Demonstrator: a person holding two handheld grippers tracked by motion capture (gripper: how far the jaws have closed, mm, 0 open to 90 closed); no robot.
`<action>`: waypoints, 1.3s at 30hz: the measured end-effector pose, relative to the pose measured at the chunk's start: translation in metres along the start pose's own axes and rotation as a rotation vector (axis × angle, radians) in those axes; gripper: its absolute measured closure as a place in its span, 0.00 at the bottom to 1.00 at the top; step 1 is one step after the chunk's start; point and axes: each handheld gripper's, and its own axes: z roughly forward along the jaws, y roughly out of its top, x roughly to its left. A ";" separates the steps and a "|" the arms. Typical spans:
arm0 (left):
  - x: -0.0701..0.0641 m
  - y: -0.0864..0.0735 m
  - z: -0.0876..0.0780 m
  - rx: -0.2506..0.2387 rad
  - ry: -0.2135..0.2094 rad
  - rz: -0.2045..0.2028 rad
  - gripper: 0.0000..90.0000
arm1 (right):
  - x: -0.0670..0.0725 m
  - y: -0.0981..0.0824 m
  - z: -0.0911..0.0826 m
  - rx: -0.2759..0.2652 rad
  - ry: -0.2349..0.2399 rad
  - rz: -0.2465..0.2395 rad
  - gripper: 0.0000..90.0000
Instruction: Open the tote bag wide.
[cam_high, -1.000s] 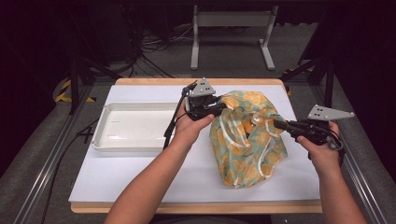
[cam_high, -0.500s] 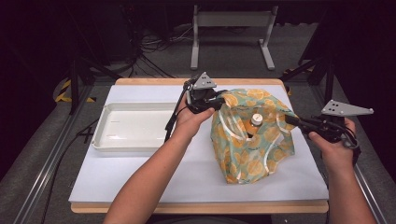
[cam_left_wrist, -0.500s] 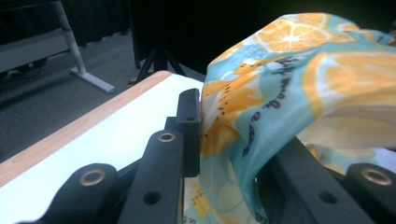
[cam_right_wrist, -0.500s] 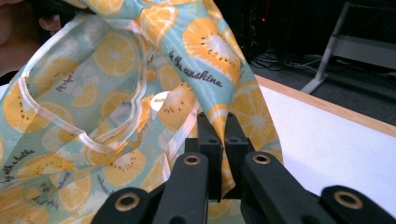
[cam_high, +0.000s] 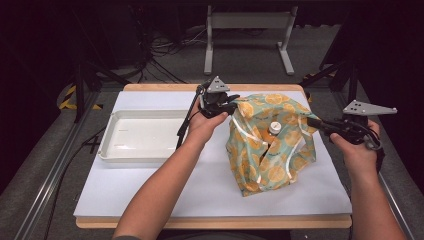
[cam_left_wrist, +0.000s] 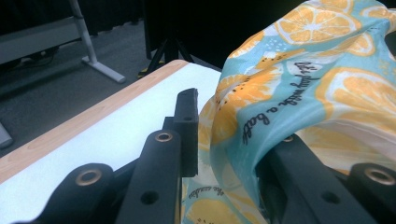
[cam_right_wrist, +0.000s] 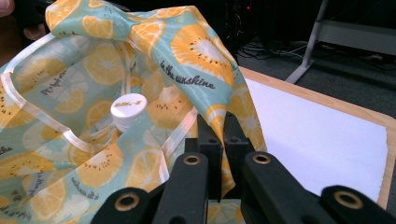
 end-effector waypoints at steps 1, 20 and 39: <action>0.000 0.000 0.000 0.000 0.000 0.000 0.83 | 0.000 0.000 0.000 0.000 0.000 0.000 0.99; 0.011 -0.023 0.020 0.054 -0.016 -0.037 0.83 | -0.015 -0.020 0.028 0.040 -0.012 0.058 0.99; 0.015 -0.056 0.038 0.142 0.003 -0.042 0.83 | -0.021 -0.048 0.050 0.107 -0.026 0.099 0.99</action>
